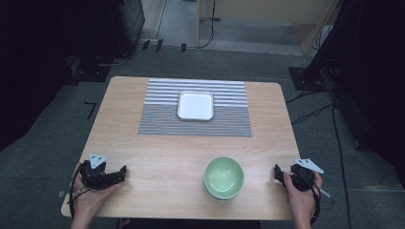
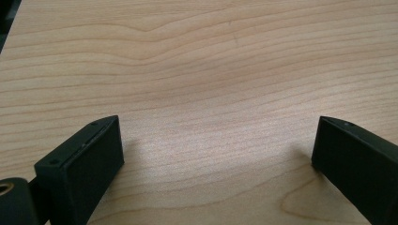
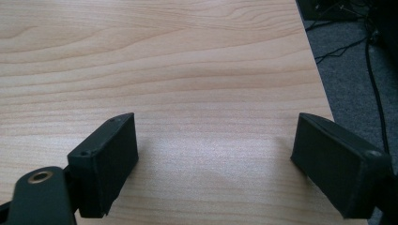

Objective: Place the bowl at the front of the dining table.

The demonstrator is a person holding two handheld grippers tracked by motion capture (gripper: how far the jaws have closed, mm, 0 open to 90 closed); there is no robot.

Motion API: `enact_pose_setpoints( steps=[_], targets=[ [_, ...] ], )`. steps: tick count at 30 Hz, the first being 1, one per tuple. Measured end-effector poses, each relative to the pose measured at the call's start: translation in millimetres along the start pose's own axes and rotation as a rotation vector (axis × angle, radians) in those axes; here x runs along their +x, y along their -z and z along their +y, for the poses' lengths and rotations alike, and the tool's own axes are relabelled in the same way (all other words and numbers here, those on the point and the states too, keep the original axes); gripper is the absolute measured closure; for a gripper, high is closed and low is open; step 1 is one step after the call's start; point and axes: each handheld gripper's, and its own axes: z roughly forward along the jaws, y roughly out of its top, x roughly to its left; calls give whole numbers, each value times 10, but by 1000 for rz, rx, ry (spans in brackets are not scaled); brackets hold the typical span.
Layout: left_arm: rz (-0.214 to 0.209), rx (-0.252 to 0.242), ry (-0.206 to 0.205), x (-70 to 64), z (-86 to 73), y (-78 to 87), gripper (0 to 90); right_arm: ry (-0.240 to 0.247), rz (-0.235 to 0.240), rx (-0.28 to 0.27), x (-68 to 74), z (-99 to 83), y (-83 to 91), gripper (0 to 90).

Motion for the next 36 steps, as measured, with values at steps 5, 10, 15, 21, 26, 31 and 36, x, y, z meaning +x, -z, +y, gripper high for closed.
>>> enact_pose_setpoints(
  steps=[5, 10, 15, 21, 26, 31, 36],
  targets=[
    [0, 0, 0, 0, 0, 0, 20, 5, 1, 2, 6, 3, -2, 135],
    [5, 1, 4, -5, 3, -2, 20, -37, 38, -23, 40, 15, 45, 139],
    [22, 1, 21, -14, 13, -11, 20, -9, 51, -74, 156, 76, 157, 137],
    [26, 1, 25, -18, 15, -14, 20, 13, 83, -123, 303, 139, 294, 137],
    [33, 2, 32, -25, 25, -23, 20, 12, 119, -155, 383, 177, 389, 137],
    [35, 0, 35, -27, 27, -26, 20, 4, 151, -177, 446, 210, 463, 136],
    [35, 0, 35, -28, 27, -26, 20, -4, 183, -198, 521, 254, 541, 136]
  ],
)
